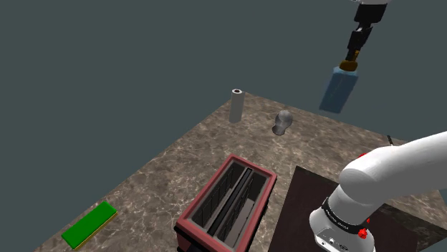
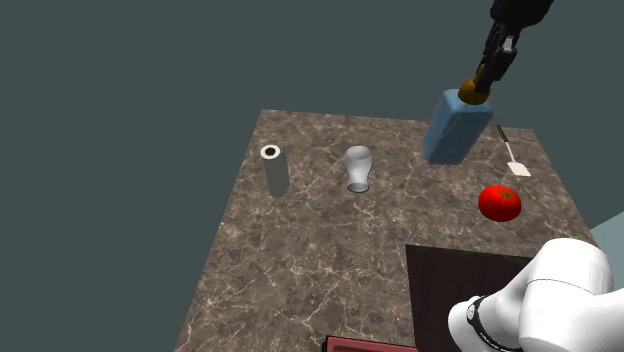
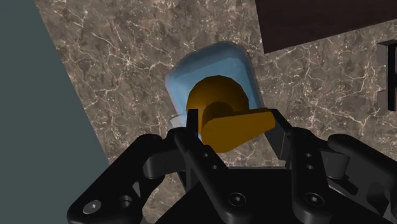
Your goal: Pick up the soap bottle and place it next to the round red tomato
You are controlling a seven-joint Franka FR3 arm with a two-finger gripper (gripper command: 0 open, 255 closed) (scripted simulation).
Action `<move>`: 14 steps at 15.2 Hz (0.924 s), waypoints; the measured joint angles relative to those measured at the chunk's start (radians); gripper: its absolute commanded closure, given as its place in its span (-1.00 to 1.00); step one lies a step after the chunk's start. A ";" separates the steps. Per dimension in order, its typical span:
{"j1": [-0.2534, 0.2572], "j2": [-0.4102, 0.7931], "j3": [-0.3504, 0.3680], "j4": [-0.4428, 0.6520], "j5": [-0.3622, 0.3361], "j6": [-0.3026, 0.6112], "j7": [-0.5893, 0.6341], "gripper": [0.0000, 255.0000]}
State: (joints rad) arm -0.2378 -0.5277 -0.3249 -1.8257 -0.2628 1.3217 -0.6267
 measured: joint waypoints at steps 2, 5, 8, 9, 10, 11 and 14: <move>-0.013 -0.042 -0.013 -0.006 -0.021 -0.030 -0.031 1.00; -0.030 -0.085 -0.037 0.014 -0.052 -0.079 -0.087 1.00; -0.047 -0.124 -0.064 0.033 -0.087 -0.122 -0.145 1.00; -0.051 -0.130 -0.074 0.044 -0.097 -0.135 -0.165 1.00; -0.055 -0.138 -0.081 0.057 -0.107 -0.151 -0.183 1.00; -0.060 -0.148 -0.095 0.074 -0.122 -0.170 -0.211 1.00; -0.068 -0.180 -0.105 0.035 -0.138 -0.157 -0.222 1.00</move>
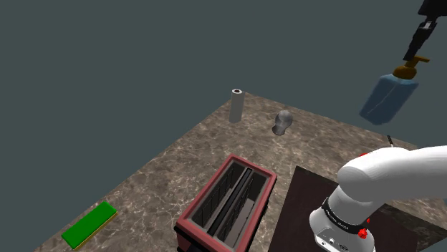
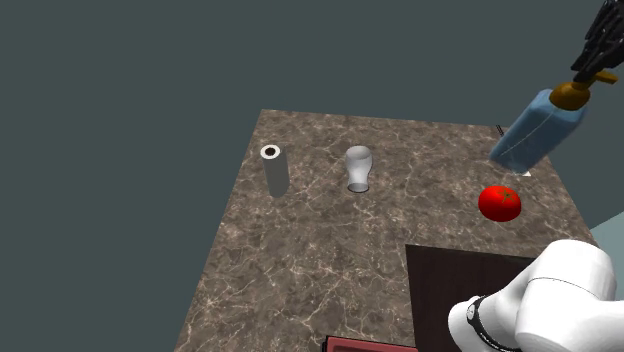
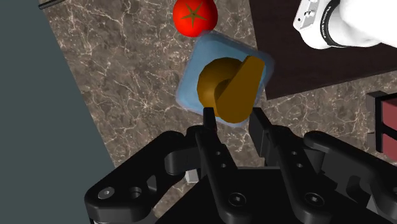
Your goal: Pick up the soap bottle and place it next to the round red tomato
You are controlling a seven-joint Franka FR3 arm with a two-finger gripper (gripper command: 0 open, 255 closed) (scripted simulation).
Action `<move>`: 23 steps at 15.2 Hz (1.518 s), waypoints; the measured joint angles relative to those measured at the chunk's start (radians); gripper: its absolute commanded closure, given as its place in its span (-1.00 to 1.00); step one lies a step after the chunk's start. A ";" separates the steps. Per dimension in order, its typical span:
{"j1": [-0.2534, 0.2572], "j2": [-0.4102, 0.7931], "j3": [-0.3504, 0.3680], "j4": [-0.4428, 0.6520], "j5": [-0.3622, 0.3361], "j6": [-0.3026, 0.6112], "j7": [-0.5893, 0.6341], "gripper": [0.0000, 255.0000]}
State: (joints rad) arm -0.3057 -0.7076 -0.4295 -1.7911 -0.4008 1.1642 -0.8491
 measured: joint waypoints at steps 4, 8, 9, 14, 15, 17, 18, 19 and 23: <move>-0.008 -0.042 -0.001 -0.086 -0.009 0.042 0.015 1.00; -0.014 -0.075 -0.005 -0.160 -0.016 0.084 0.029 1.00; -0.016 -0.084 -0.005 -0.179 -0.018 0.093 0.033 1.00; -0.026 -0.125 -0.016 -0.274 -0.031 0.147 0.046 1.00; -0.026 -0.130 -0.018 -0.291 -0.033 0.159 0.051 1.00; -0.028 -0.140 -0.024 -0.321 -0.038 0.180 0.055 1.00; -0.032 -0.152 -0.026 -0.343 -0.042 0.190 0.058 1.00; -0.033 -0.157 -0.027 -0.358 -0.044 0.199 0.061 1.00; -0.039 -0.179 -0.040 -0.423 -0.056 0.243 0.071 1.00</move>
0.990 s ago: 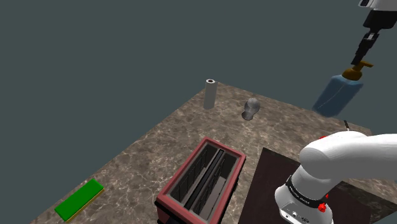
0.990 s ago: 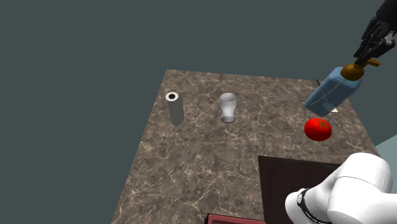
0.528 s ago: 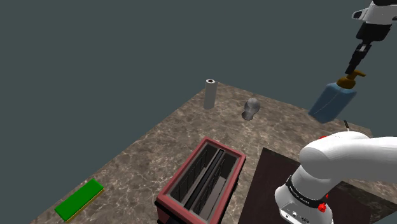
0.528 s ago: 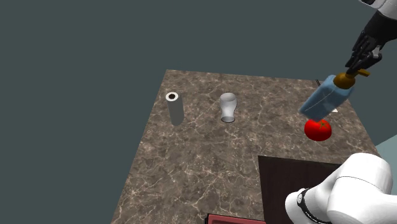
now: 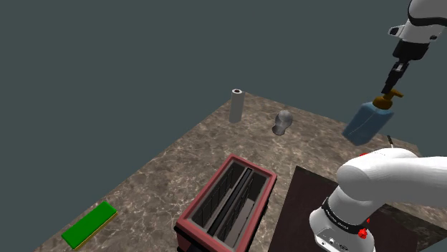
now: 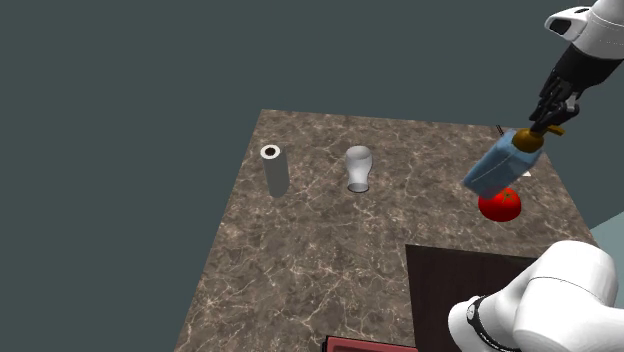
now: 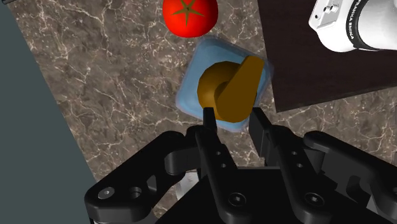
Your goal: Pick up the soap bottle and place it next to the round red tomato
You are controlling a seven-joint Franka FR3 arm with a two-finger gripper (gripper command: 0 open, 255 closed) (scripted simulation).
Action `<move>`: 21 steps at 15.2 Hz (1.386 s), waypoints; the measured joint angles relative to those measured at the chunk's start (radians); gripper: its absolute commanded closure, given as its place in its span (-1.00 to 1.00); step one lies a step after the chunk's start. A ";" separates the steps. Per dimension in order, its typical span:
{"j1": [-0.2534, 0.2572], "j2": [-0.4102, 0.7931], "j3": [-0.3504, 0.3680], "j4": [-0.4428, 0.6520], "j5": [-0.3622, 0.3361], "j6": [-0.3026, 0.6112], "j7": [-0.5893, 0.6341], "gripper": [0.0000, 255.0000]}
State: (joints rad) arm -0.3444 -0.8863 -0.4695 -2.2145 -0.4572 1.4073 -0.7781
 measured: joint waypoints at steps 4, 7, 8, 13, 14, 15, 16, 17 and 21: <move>-0.009 -0.027 -0.011 -0.069 -0.013 0.041 0.011 1.00; -0.013 -0.039 -0.025 -0.112 -0.026 0.074 0.015 1.00; -0.015 -0.044 -0.028 -0.128 -0.030 0.084 0.018 1.00; -0.025 -0.064 -0.049 -0.201 -0.050 0.138 0.029 1.00; -0.027 -0.067 -0.056 -0.214 -0.057 0.149 0.029 1.00; -0.030 -0.073 -0.059 -0.231 -0.060 0.159 0.032 1.00; -0.033 -0.077 -0.064 -0.244 -0.066 0.168 0.032 1.00; -0.035 -0.081 -0.069 -0.261 -0.071 0.181 0.036 1.00; -0.042 -0.087 -0.092 -0.311 -0.092 0.226 0.043 1.00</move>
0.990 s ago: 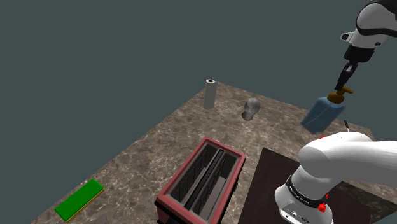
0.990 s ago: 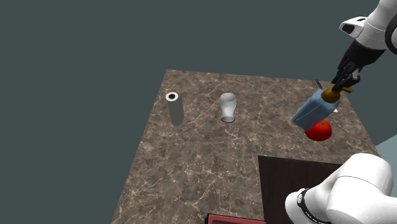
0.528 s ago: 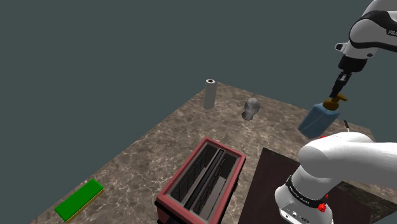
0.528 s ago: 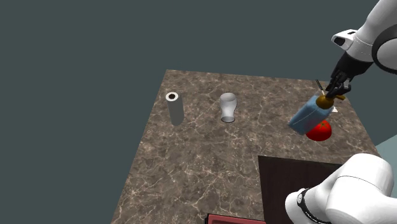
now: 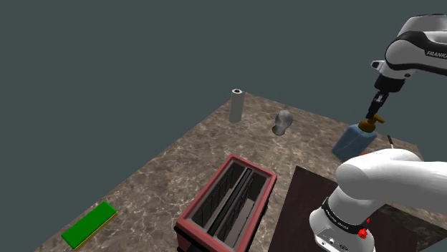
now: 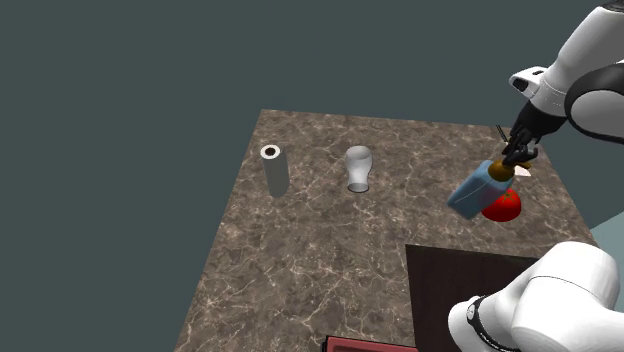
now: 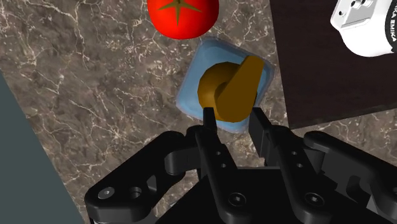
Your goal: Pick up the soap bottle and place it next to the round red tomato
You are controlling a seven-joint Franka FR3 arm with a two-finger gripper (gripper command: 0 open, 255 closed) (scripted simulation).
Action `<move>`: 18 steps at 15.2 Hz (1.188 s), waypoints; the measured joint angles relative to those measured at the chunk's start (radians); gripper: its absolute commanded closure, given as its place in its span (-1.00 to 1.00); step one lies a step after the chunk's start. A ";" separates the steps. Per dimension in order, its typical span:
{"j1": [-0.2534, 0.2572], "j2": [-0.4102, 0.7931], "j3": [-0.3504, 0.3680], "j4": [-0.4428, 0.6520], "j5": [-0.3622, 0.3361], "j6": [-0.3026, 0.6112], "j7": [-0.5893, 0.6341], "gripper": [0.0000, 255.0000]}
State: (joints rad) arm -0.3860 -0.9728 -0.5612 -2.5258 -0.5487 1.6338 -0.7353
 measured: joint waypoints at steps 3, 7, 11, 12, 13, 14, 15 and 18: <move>-0.007 -0.007 -0.015 -0.044 -0.016 0.035 0.009 1.00; -0.014 -0.007 -0.041 -0.089 -0.040 0.081 0.015 1.00; -0.023 -0.005 -0.070 -0.137 -0.067 0.133 0.022 1.00; -0.022 -0.001 -0.076 -0.143 -0.073 0.147 0.025 1.00; -0.024 -0.003 -0.076 -0.148 -0.075 0.152 0.027 1.00; -0.024 -0.002 -0.079 -0.152 -0.078 0.159 0.028 1.00; -0.025 -0.003 -0.079 -0.154 -0.078 0.160 0.028 1.00; -0.026 -0.004 -0.080 -0.155 -0.079 0.160 0.027 1.00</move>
State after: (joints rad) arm -0.4122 -0.9764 -0.6410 -2.6806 -0.6277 1.7942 -0.7080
